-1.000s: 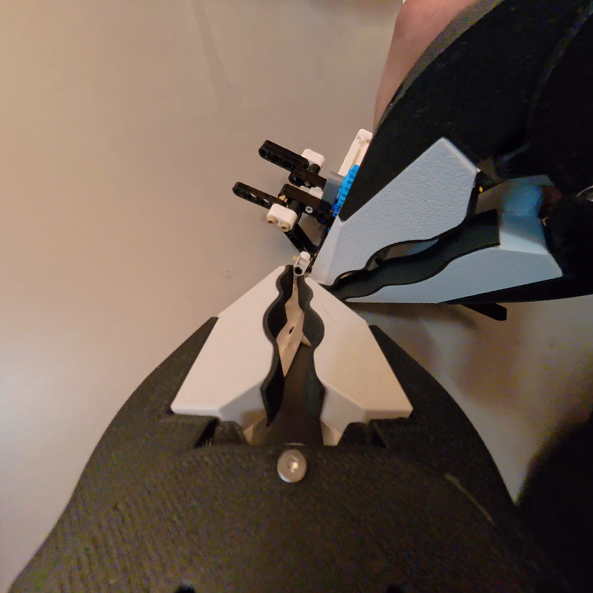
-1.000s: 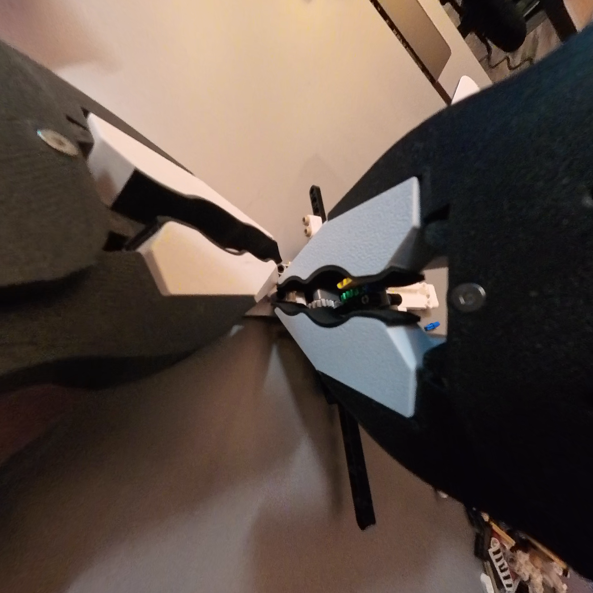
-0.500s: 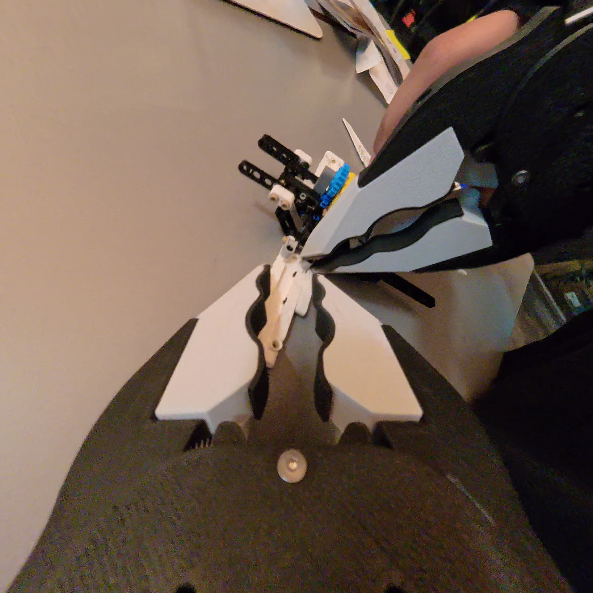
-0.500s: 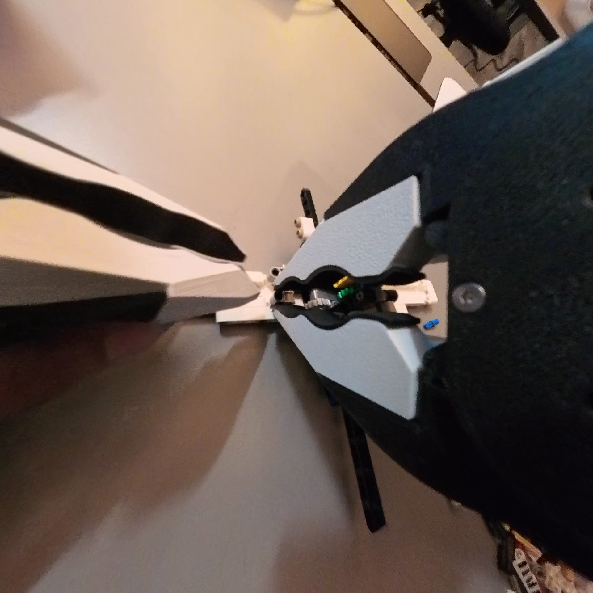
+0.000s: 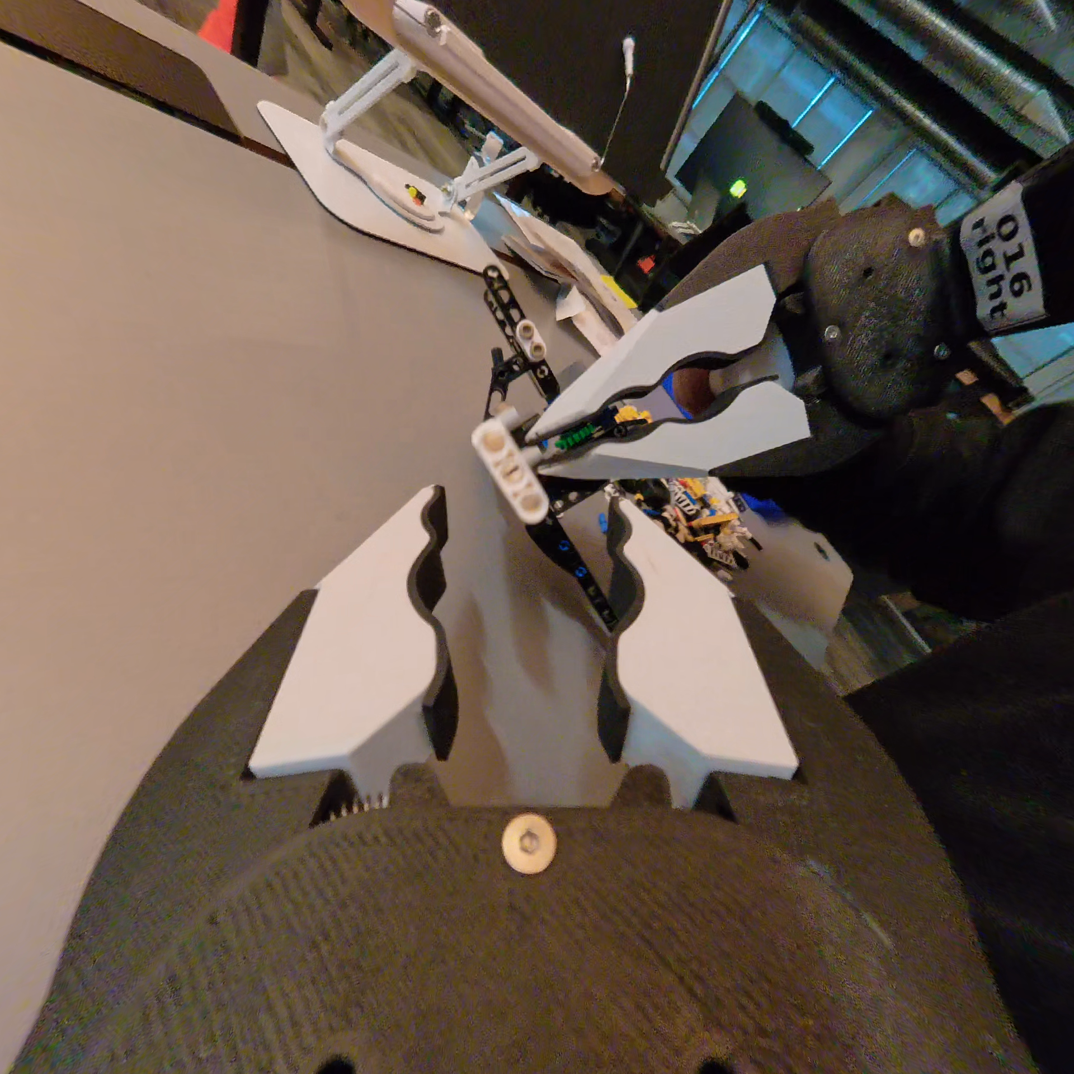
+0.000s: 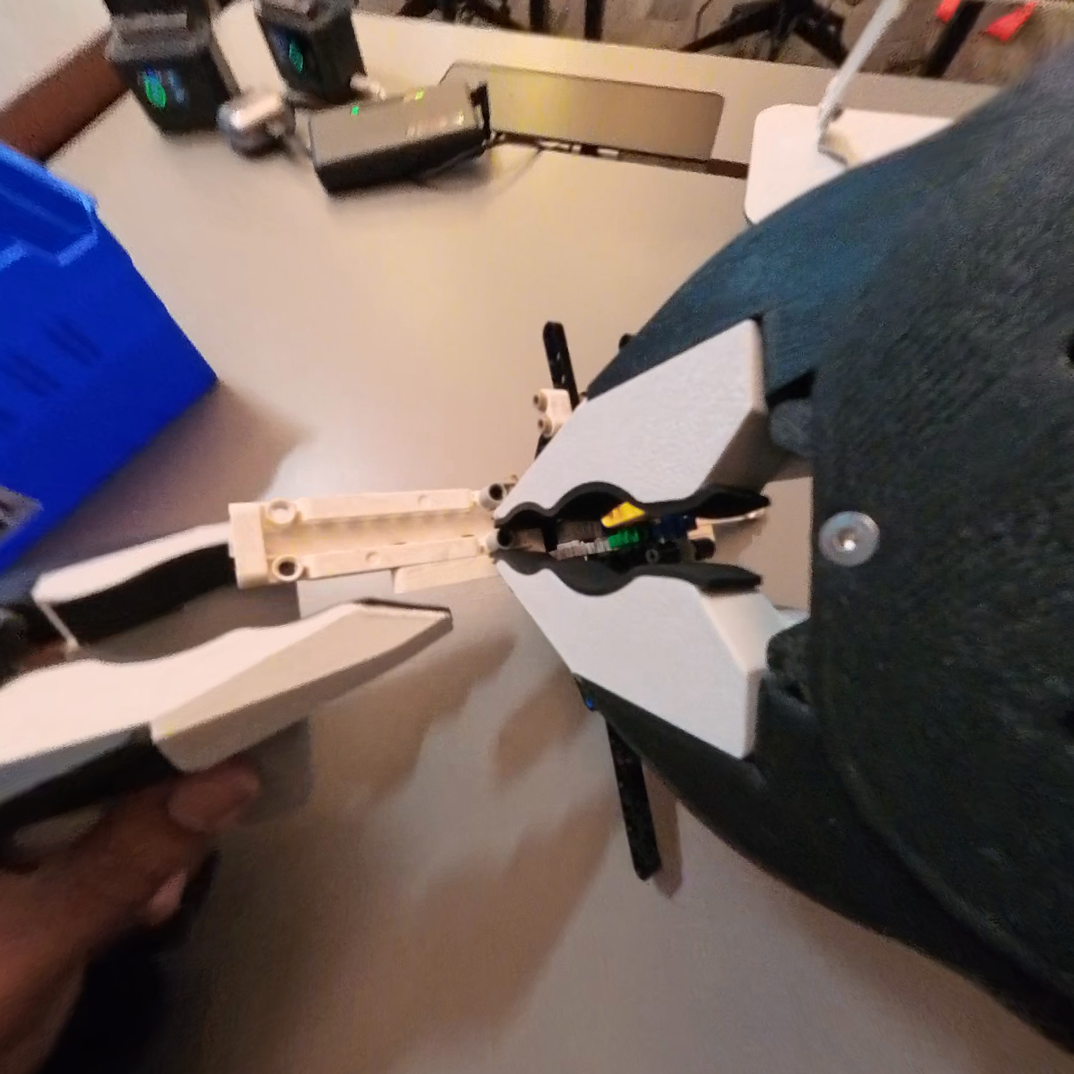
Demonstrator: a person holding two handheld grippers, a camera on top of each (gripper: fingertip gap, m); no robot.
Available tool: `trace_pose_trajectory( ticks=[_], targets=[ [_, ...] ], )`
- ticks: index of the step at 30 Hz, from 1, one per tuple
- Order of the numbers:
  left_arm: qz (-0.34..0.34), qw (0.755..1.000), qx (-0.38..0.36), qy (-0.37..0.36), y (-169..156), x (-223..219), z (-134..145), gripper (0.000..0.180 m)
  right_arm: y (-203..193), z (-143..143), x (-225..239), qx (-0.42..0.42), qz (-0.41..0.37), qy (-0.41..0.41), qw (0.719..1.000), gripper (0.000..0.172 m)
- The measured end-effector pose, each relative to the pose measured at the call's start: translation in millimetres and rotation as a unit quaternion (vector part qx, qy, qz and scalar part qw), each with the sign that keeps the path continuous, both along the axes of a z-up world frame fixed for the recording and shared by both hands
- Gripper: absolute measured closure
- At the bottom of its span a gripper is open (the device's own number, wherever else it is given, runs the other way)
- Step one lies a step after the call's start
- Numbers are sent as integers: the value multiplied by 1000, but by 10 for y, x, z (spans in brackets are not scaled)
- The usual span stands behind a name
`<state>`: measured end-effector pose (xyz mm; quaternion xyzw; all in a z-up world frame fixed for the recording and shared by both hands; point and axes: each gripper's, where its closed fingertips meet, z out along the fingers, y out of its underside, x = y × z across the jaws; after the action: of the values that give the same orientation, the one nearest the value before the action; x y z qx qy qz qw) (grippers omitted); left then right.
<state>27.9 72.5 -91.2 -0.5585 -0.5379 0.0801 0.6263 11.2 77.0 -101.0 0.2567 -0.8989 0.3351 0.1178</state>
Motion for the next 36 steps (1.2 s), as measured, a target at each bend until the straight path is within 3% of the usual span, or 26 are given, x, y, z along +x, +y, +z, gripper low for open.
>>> trace_pose_trajectory(
  ticks=[4,6,9,15,21,26,29,33,36],
  targets=[
    [-3,1000,16,19,120,42,105,141,-56,192,101,-94,-55,-33,993,167],
    [12,999,28,35,111,25,191,149,-78,248,111,-132,-80,-12,988,167],
    [33,999,14,37,41,20,196,172,-66,292,128,-163,-113,-2,980,167],
    [27,998,30,57,124,50,269,171,25,370,204,-212,-142,-56,965,167],
    [26,994,-83,65,194,48,208,175,111,349,207,-222,-155,-51,961,167],
    [15,989,-128,72,220,52,169,175,134,322,242,-212,-138,-54,966,161],
    [1,986,-149,75,245,65,162,174,151,287,251,-189,-123,-21,974,158],
    [-27,982,-173,76,276,69,134,173,175,271,205,-167,-111,52,978,166],
    [-36,987,-133,77,273,68,160,172,168,269,196,-165,-116,57,978,167]
  ],
)
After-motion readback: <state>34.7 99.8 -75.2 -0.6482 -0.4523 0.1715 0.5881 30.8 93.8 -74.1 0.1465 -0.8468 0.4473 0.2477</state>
